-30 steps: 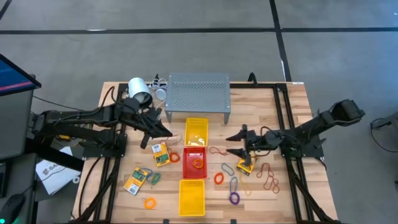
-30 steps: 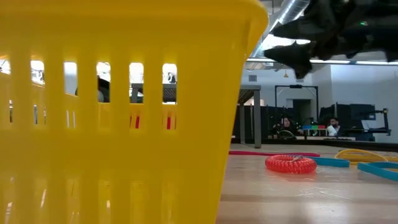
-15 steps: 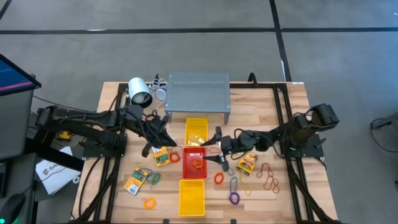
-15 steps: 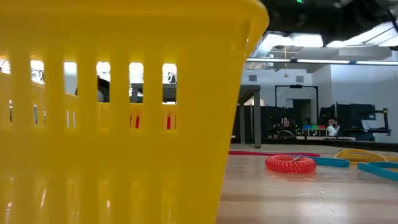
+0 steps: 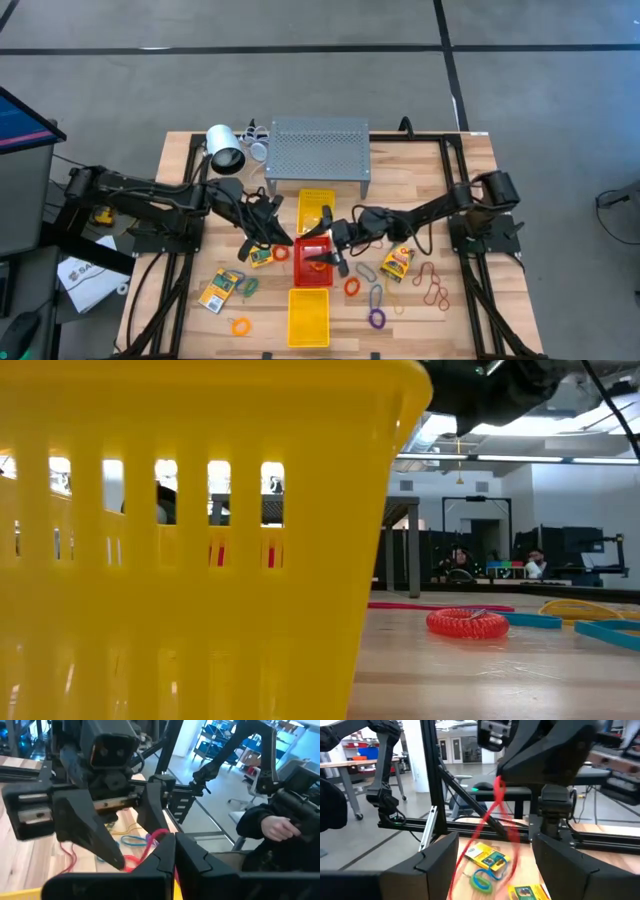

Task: Pick & Place Office Desk Supplies
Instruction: Put the red rubber band into the bottom yellow bin

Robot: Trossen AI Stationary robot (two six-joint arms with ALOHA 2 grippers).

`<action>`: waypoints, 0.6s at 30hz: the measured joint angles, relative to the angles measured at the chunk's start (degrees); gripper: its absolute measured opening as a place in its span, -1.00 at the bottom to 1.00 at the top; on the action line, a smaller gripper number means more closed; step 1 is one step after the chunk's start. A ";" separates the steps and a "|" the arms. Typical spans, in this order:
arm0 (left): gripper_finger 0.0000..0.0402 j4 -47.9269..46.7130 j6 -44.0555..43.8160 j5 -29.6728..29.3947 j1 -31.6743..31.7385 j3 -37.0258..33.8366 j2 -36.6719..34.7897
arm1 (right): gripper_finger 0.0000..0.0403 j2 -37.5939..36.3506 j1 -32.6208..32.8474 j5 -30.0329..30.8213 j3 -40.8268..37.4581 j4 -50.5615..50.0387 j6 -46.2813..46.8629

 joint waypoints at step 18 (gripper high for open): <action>-1.00 1.63 1.21 0.00 0.04 0.00 -0.02 | -0.04 4.50 -0.27 -4.49 6.07 -0.48 1.53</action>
